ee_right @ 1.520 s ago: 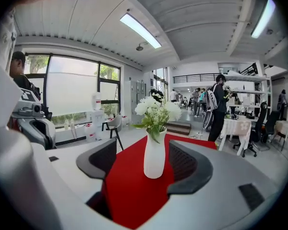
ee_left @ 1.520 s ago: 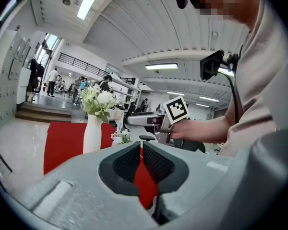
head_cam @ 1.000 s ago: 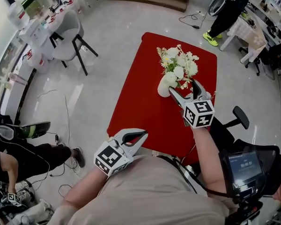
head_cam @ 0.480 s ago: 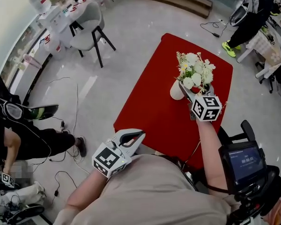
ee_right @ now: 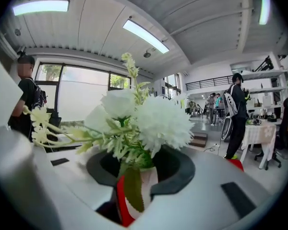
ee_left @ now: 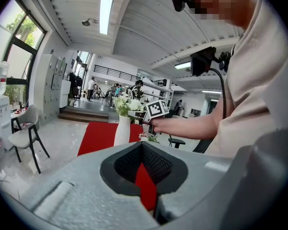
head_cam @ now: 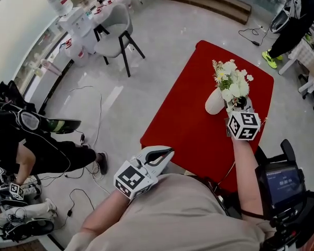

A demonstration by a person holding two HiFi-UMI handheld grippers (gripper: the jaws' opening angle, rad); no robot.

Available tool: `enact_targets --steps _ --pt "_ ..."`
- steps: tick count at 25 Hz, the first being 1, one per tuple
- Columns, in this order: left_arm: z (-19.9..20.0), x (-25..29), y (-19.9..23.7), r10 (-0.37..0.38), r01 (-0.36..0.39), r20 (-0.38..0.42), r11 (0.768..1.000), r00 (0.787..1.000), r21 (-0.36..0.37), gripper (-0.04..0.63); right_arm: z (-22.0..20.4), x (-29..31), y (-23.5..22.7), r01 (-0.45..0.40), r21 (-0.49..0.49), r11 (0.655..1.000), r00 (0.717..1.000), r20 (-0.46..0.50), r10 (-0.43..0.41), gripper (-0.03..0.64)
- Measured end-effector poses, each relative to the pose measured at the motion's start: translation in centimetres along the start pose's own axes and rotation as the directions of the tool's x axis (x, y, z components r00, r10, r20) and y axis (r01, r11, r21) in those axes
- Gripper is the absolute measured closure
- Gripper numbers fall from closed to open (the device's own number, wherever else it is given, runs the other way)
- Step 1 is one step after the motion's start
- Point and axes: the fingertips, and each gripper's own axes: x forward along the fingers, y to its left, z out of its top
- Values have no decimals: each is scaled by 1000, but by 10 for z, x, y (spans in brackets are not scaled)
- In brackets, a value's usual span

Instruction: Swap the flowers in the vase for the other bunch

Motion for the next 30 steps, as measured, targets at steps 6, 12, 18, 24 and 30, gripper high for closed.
enact_targets --steps 6,12,18,24,30 --pt "1 3 2 -23 23 -4 1000 1000 0 589 11 0 -3 22 -11 1000 999 35 -22 525" --pt "1 6 -2 -47 47 -4 999 999 1 589 27 -7 -2 10 -14 1000 997 80 -9 545" --pt "5 4 2 -65 65 2 998 998 -1 589 44 -14 -2 2 -1 1000 993 119 -2 552" --pt "-3 -6 4 -83 83 6 997 997 4 589 49 -25 17 -5 -16 1000 988 151 7 557" --pt "-6 -8 5 -103 103 10 995 995 4 589 60 -35 27 -12 -21 1000 980 200 16 558"
